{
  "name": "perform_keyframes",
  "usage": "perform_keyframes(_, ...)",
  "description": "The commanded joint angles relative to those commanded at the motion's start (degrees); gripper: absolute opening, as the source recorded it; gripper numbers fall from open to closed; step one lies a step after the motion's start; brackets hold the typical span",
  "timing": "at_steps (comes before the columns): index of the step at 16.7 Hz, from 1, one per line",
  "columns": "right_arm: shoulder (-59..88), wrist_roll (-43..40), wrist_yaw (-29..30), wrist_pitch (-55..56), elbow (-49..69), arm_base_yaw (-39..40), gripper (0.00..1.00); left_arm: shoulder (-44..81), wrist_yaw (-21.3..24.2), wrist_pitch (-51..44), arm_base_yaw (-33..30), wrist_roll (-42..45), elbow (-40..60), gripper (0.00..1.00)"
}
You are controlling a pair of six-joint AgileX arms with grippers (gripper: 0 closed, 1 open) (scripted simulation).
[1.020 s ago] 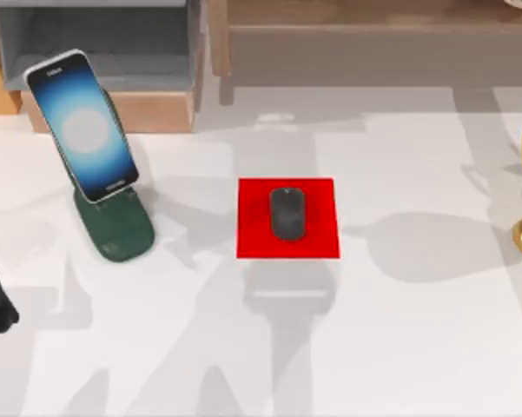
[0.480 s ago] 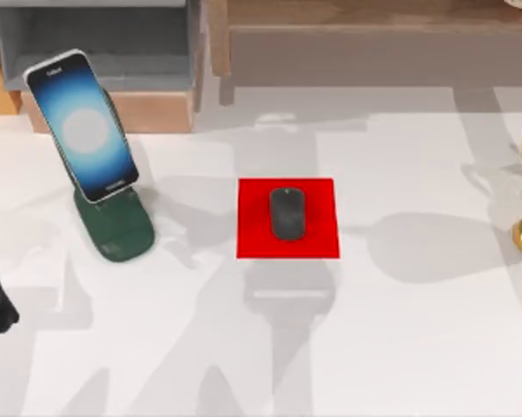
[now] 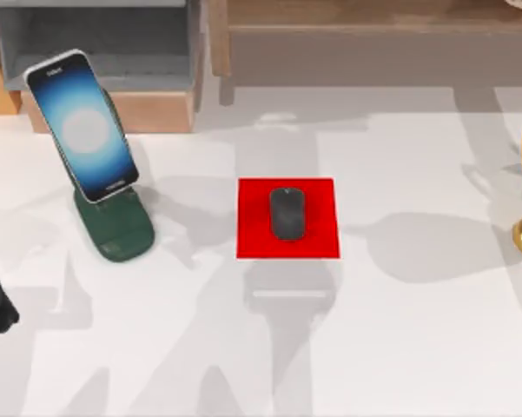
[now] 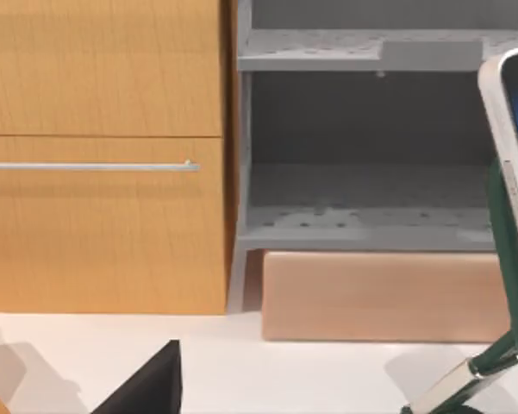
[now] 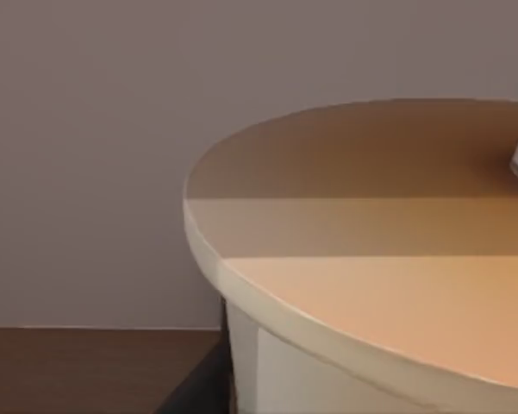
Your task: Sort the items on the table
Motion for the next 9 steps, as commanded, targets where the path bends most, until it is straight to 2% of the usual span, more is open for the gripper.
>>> perform_keyframes(3, 0.0, 0.0, 0.0, 0.0, 0.0, 0.0, 0.98, 0.0, 0.0, 0.0, 0.0, 0.0, 0.0, 1.0)
perform_keyframes(9, 0.0, 0.0, 0.0, 0.0, 0.0, 0.0, 1.0, 0.0, 0.0, 0.0, 0.0, 0.0, 0.0, 1.0)
